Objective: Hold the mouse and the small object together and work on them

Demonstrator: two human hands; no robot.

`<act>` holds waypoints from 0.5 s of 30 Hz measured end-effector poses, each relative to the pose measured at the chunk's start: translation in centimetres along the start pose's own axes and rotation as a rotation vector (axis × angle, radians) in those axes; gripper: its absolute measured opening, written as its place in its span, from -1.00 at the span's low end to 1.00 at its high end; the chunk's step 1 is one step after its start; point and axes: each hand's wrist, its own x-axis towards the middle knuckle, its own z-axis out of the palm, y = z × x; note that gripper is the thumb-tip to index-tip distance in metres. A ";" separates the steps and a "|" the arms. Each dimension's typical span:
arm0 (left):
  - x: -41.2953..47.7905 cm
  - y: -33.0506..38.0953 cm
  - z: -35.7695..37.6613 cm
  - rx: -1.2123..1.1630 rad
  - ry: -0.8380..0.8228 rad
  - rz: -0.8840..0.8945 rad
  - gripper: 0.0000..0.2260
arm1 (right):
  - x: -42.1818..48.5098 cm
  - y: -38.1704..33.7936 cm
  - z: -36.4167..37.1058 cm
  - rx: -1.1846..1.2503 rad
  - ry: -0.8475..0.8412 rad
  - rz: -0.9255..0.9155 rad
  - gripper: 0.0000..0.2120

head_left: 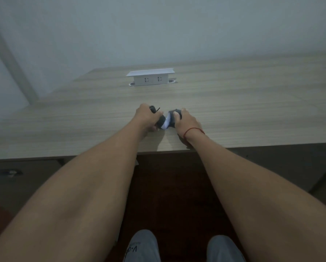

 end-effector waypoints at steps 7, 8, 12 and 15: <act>-0.4 0.0 0.2 -0.016 0.033 -0.002 -0.71 | -0.2 -0.1 -0.1 0.008 0.015 -0.003 -0.56; -0.4 -0.1 0.2 -0.004 0.039 -0.005 -0.69 | -0.2 -0.1 -0.1 0.014 0.013 -0.001 -0.56; -0.5 0.1 0.4 -0.194 0.024 0.004 -0.83 | -0.3 -0.1 -0.3 0.045 0.025 -0.010 -0.63; -0.4 -0.9 0.8 -0.016 0.131 0.014 -0.68 | -0.2 -0.2 -0.8 0.061 -0.008 0.006 -0.61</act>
